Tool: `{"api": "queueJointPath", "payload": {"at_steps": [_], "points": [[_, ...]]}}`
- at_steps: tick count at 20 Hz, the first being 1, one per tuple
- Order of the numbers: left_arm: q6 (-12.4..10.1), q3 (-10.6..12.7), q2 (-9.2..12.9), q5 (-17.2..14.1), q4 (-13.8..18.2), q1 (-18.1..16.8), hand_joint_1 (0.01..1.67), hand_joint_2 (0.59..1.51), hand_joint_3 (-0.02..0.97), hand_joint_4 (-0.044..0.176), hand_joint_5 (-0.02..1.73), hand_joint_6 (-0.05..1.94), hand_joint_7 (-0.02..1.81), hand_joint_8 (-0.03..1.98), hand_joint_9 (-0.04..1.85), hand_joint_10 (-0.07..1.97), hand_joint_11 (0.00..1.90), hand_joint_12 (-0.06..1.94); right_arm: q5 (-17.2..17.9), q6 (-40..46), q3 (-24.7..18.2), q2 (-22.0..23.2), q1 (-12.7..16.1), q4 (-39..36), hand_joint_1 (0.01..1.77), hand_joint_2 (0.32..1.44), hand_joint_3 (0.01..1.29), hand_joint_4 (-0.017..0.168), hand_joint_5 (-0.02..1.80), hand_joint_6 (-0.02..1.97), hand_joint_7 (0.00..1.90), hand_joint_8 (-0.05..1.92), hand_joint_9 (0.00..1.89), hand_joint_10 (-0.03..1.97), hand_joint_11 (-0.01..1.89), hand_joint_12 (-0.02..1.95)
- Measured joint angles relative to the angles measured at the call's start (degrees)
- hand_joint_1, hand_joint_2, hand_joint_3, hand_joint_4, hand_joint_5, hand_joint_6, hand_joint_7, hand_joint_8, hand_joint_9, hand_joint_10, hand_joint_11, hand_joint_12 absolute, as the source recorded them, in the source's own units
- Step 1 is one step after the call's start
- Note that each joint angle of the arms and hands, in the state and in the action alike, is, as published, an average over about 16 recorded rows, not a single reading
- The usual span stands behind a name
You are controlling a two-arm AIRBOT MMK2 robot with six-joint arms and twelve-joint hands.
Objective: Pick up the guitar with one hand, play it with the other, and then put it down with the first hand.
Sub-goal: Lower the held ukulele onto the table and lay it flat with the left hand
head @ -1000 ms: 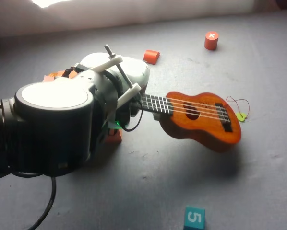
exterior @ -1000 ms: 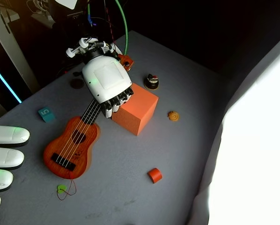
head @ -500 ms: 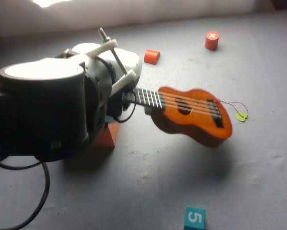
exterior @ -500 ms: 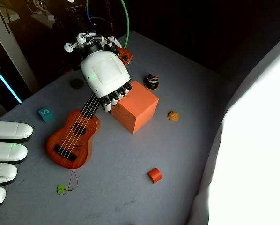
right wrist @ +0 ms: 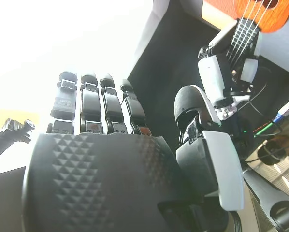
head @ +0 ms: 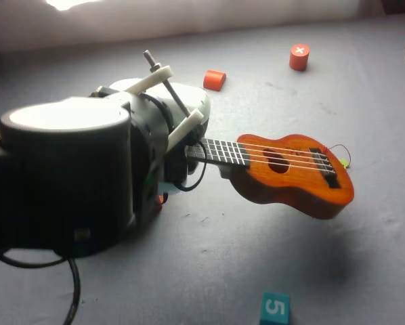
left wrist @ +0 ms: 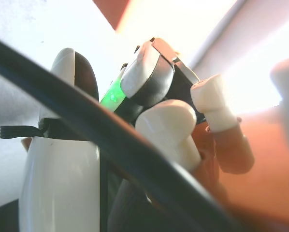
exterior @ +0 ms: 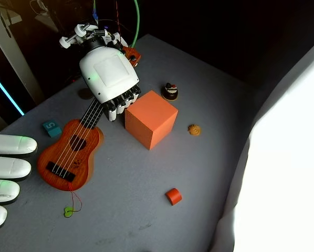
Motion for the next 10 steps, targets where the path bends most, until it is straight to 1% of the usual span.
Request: {"api": "queueJointPath", "payload": {"at_steps": [5, 10], "points": [[-4.74, -1.83, 0.4, 2.7, 0.94, 1.69, 1.45, 1.097, -0.015, -0.002, 1.19, 1.89, 1.29, 1.97, 1.35, 1.92, 1.38, 1.9, 0.0, 0.0, -0.13, 0.03, 0.0, -0.31, 0.14, 1.4, 0.02, 0.006, 0.02, 0.0, 0.01, 0.01, 0.02, 0.02, 0.02, 0.02], [-9.51, -3.27, 0.76, 4.73, 3.2, 4.22, 1.45, 1.097, -0.015, -0.002, 1.19, 1.89, 1.29, 1.97, 1.36, 1.92, 1.39, 1.9, 0.0, 0.0, -0.24, 0.07, 0.0, -0.62, 0.13, 1.4, 0.02, 0.006, 0.02, 0.0, 0.01, 0.01, 0.02, 0.02, 0.02, 0.02]]}}
